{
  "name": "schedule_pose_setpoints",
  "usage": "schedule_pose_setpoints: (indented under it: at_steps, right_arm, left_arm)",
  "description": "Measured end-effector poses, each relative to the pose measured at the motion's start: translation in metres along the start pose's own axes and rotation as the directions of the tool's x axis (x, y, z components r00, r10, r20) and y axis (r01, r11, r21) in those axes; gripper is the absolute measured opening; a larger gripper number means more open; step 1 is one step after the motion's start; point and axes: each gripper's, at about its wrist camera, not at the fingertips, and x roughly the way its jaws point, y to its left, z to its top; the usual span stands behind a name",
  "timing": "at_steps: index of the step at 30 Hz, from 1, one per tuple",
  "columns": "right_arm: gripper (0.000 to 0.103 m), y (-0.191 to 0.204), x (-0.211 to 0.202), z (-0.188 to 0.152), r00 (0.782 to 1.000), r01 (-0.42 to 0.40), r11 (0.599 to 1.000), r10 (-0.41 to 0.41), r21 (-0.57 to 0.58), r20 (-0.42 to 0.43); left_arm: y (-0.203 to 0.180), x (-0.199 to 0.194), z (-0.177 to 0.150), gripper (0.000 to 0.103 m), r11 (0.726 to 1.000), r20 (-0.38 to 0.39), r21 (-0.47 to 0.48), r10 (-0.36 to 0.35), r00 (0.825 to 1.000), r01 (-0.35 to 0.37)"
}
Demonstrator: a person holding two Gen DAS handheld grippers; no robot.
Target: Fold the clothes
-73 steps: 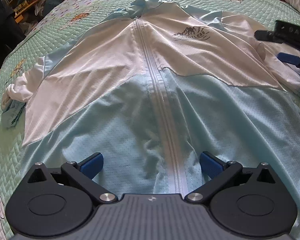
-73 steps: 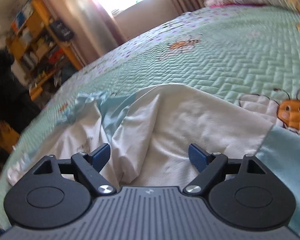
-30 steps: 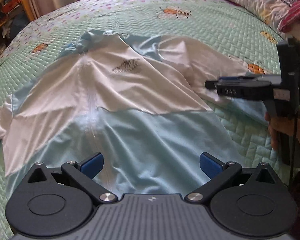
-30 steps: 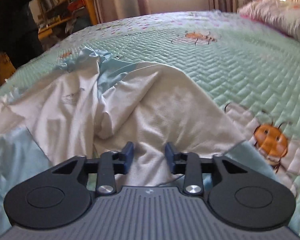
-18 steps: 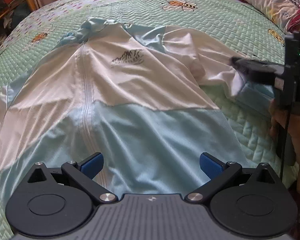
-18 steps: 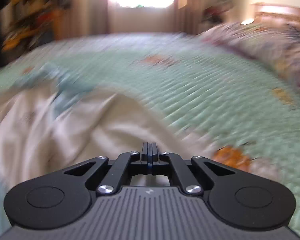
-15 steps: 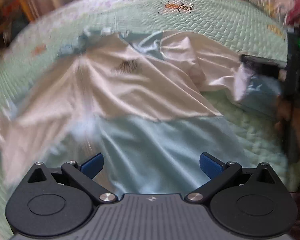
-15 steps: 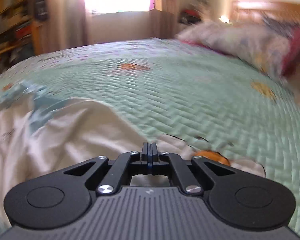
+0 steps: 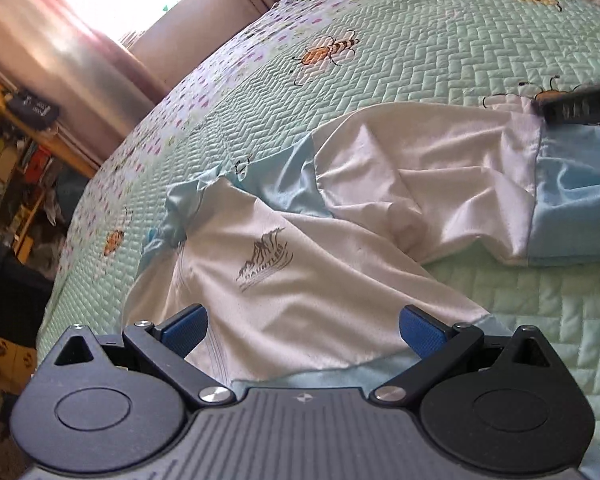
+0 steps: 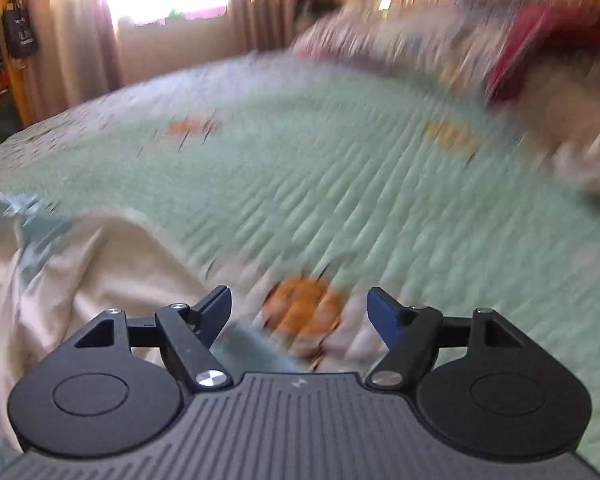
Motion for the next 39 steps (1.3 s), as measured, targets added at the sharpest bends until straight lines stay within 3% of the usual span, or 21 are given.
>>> schedule_pose_setpoints:
  at_steps: [1, 3, 5, 7, 10, 12, 14, 15, 17, 18, 19, 21, 23, 26, 34, 39]
  right_arm:
    - [0.075, -0.001, 0.007, -0.002, 0.999, -0.038, 0.999, 0.039, 0.005, -0.034]
    - [0.062, 0.014, 0.006, -0.004, 0.999, -0.032, 0.997, 0.031, -0.076, -0.014]
    - [0.030, 0.022, 0.006, -0.007, 0.997, -0.082, 0.991, 0.081, -0.106, -0.016]
    - [0.012, 0.027, 0.005, -0.008, 0.993, -0.121, 0.985, 0.119, -0.126, -0.019]
    - [0.006, 0.033, 0.006, -0.006, 0.995, -0.098, 0.983, 0.101, -0.158, 0.011]
    - [0.006, 0.037, 0.004, -0.006, 0.997, -0.047, 0.984, 0.058, -0.170, 0.060]
    - [0.006, 0.035, 0.000, -0.007, 0.991, 0.049, 0.983, -0.025, -0.174, 0.134]
    - [0.006, 0.033, 0.000, -0.007, 0.982, 0.098, 0.983, -0.070, -0.158, 0.174]
    - [0.006, 0.028, 0.000, -0.006, 0.960, 0.188, 0.975, -0.157, -0.118, 0.233]
    - [0.006, 0.024, 0.000, -0.005, 0.949, 0.225, 0.970, -0.195, -0.096, 0.249]
    - [0.010, 0.020, 0.003, -0.005, 0.947, 0.236, 0.969, -0.213, -0.071, 0.239]
    - [0.016, 0.011, 0.009, -0.004, 0.958, 0.216, 0.976, -0.206, -0.026, 0.199]
    - [0.030, -0.002, 0.008, -0.002, 0.980, 0.097, 0.993, -0.108, 0.072, 0.166]
    - [0.057, -0.017, -0.004, -0.002, 0.982, -0.041, 0.977, 0.001, 0.208, 0.191]
    - [0.058, -0.034, -0.024, -0.007, 0.943, -0.204, 0.911, 0.084, 0.360, 0.321]
    - [0.059, -0.034, -0.024, -0.011, 0.929, -0.266, 0.881, 0.126, 0.392, 0.348]
  left_arm:
    - [-0.002, 0.001, 0.001, 0.102, 1.000, -0.002, 0.005, 0.003, 1.000, -0.003]
    - [-0.004, 0.005, 0.004, 0.102, 1.000, -0.006, 0.015, 0.006, 1.000, -0.006]
    - [-0.006, 0.007, 0.006, 0.102, 1.000, -0.002, 0.026, 0.017, 1.000, -0.017]
    - [-0.007, 0.009, 0.008, 0.102, 0.999, 0.010, 0.035, 0.036, 0.999, -0.036]
    - [-0.008, 0.012, 0.011, 0.102, 0.997, 0.043, 0.043, 0.063, 0.997, -0.065]
    - [-0.006, 0.016, 0.015, 0.102, 0.999, 0.044, 0.027, 0.017, 0.999, -0.018]
    - [0.001, 0.024, 0.021, 0.099, 0.990, 0.004, -0.049, -0.130, 0.992, 0.130]
    - [0.006, 0.028, 0.024, 0.093, 0.972, -0.015, -0.098, -0.216, 0.976, 0.213]
    - [0.016, 0.037, 0.028, 0.090, 0.904, -0.015, -0.212, -0.382, 0.924, 0.370]
    - [0.018, 0.039, 0.029, 0.090, 0.881, -0.004, -0.245, -0.418, 0.908, 0.404]
    - [0.019, 0.040, 0.031, 0.090, 0.874, 0.007, -0.255, -0.427, 0.904, 0.415]
    - [0.015, 0.040, 0.034, 0.091, 0.886, 0.034, -0.235, -0.403, 0.914, 0.399]
    - [0.013, 0.042, 0.038, 0.093, 0.897, 0.056, -0.216, -0.383, 0.922, 0.386]
    - [0.012, 0.049, 0.044, 0.095, 0.900, 0.089, -0.208, -0.374, 0.923, 0.384]
    - [0.015, 0.089, 0.057, 0.096, 0.854, 0.129, -0.292, -0.411, 0.903, 0.430]
    - [0.012, 0.099, 0.052, 0.097, 0.865, 0.162, -0.266, -0.395, 0.904, 0.425]
